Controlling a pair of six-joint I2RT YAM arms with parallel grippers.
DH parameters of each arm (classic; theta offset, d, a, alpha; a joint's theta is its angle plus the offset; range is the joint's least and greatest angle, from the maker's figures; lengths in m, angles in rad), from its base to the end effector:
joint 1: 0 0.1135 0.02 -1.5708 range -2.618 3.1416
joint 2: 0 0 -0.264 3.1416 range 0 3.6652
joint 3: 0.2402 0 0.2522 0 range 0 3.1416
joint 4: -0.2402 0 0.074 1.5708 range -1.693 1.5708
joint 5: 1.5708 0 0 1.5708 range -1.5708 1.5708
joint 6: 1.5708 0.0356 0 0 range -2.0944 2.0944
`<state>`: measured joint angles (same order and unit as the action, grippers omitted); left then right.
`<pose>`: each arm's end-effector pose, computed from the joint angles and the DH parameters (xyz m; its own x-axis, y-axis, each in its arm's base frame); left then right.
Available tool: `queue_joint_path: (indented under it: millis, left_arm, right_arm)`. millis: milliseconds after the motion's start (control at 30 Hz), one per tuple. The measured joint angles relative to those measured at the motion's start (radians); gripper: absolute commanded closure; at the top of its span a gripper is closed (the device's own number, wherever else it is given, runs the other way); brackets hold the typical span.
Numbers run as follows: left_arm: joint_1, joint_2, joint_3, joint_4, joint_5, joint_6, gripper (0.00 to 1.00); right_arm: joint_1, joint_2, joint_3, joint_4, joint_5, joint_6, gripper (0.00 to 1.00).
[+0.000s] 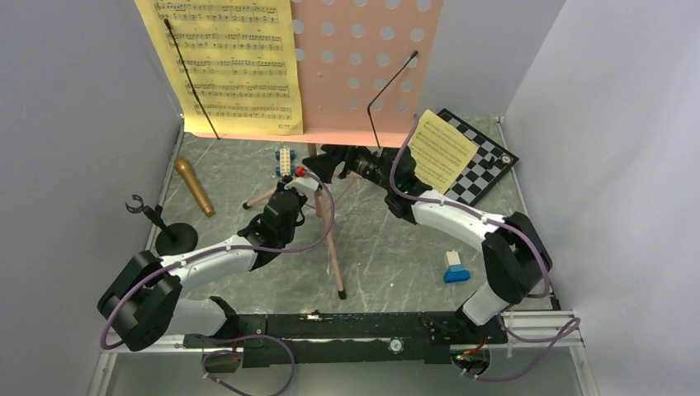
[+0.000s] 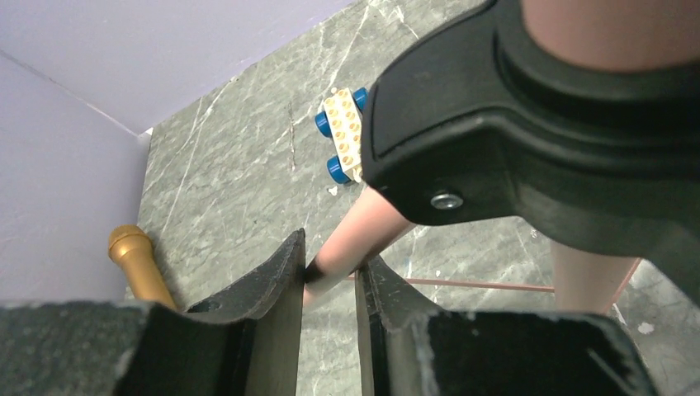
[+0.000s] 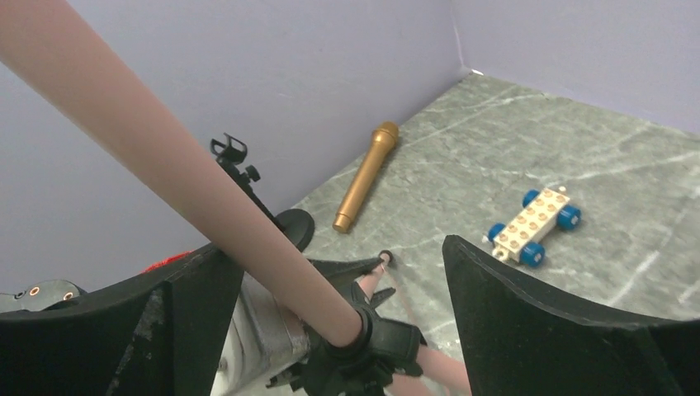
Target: Pack up the instrument practice props
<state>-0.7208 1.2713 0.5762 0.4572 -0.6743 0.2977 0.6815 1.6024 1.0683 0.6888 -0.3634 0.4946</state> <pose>0.2157 -0.1599 0.2309 -0.1517 0.4383 -0.8859 0.1090 0.8983 0.4257 0.2838 0.2465 0.3208 -0.3036 0.3250 -0.8956 -0.8151 0.3981 0.4208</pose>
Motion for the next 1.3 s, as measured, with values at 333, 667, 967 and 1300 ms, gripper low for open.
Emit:
queue_joint_path:
  millis: [333, 667, 967, 1300]
  left_arm:
    - [0.004, -0.032, 0.037, -0.150, 0.005, -0.111, 0.34]
    - [-0.002, -0.172, 0.039, -0.371, 0.004, -0.243, 0.22]
    - [-0.028, -0.558, 0.023, -0.608, 0.042, -0.493, 0.13]
    - [-0.028, -1.048, -0.015, -0.762, 0.088, -0.618, 0.01]
  right_arm:
    - [-0.063, -0.249, -0.136, -0.239, 0.175, -0.057, 0.04]
    - [-0.063, -0.497, -0.346, -0.378, 0.264, -0.099, 0.03]
    - [0.319, -0.708, -0.525, -0.487, 0.592, -0.290, 0.05]
    - [0.694, -0.617, -0.437, -0.490, 0.866, -0.496, 0.00]
